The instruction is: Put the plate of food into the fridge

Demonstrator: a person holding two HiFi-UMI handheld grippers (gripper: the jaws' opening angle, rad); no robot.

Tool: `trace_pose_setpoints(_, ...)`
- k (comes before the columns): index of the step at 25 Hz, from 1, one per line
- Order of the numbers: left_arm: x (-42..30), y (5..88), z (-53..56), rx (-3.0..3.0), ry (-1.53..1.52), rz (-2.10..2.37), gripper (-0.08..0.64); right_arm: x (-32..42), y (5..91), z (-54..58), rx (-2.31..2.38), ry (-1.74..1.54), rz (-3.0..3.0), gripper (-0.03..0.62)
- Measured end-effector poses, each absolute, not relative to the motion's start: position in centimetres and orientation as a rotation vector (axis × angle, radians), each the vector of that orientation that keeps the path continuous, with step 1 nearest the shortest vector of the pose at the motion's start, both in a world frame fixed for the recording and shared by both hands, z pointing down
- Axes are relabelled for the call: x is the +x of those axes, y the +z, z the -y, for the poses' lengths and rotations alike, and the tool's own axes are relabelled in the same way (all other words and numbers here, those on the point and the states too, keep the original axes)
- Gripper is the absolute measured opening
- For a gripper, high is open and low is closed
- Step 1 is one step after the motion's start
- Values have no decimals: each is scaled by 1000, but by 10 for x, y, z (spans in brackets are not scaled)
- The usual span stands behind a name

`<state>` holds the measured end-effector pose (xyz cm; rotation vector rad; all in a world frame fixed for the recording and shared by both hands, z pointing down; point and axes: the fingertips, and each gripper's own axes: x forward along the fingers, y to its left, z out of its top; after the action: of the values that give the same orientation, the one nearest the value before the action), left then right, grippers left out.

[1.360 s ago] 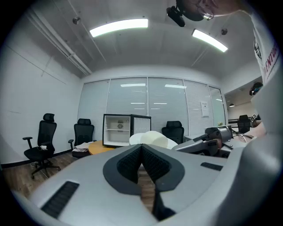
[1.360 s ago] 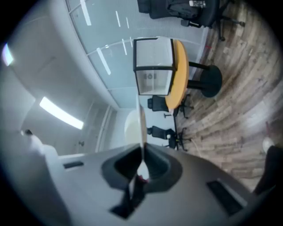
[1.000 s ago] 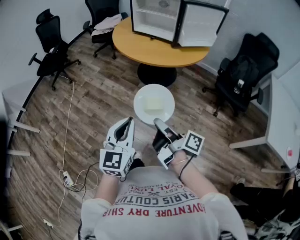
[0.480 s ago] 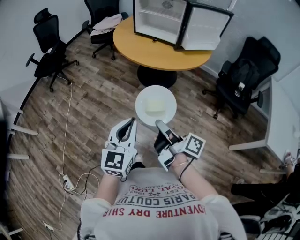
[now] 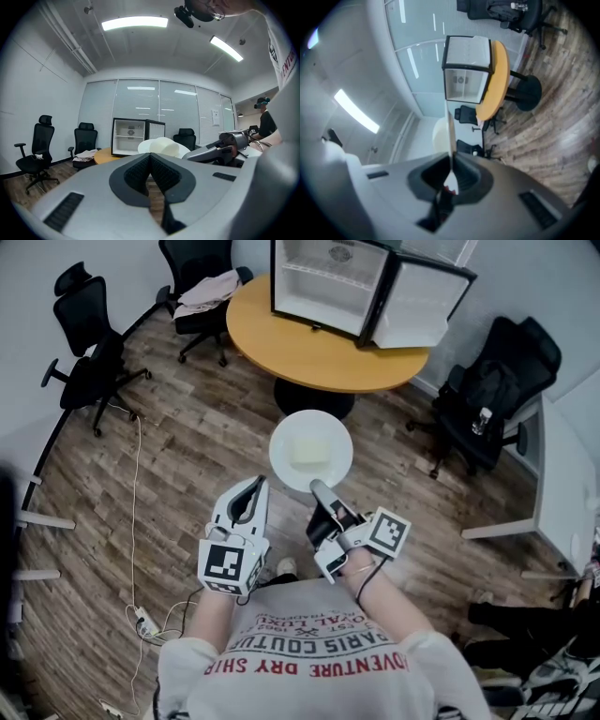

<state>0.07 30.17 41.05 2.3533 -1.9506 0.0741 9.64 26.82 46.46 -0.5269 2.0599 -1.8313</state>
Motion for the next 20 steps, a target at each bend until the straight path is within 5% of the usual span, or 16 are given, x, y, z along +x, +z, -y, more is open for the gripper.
trace_pose_setpoints(20,-47,419,-165,2221,53,2101,25,41,474,-121,-388,-1897,-2126,37)
